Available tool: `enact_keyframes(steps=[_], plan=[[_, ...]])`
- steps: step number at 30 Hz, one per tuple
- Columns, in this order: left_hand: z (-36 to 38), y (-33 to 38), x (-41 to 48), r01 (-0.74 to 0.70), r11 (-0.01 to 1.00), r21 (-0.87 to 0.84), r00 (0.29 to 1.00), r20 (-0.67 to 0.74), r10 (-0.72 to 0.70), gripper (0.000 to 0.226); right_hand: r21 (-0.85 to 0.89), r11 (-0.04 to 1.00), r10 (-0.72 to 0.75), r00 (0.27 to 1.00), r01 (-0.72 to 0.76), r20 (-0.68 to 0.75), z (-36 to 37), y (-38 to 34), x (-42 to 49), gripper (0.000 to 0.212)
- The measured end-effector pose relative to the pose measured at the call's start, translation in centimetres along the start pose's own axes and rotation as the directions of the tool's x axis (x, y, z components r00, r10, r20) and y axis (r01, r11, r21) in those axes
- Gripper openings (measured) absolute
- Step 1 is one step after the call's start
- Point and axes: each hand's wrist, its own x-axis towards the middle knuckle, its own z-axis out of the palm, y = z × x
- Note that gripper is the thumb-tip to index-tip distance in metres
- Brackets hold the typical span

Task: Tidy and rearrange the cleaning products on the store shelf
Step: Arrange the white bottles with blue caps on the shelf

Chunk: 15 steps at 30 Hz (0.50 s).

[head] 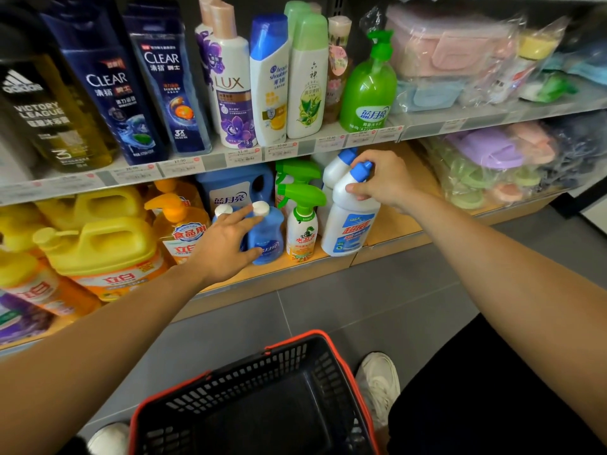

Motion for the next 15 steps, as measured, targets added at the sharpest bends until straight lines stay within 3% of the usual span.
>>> enact_keyframes(steps=[5,9,15], plan=[[-0.8,0.2,0.0,-0.023,0.959,0.281,0.983,-0.171,0.074,0.069,-0.109,0.987,-0.113,0.992,0.118,0.054,-0.1,-0.1,0.3,0.031],[-1.1,-1.1,0.6,0.109,0.926,0.360,0.993,-0.073,-0.089,0.071,-0.090,0.983,-0.159,0.986,0.162,0.040,0.0,0.3,0.4,0.030],[-0.7,-2.3,0.2,0.033,0.862,0.507,0.999,-0.045,-0.012,0.067,-0.094,0.962,-0.251,0.965,0.257,0.072,0.4,0.1,-0.1,0.027]])
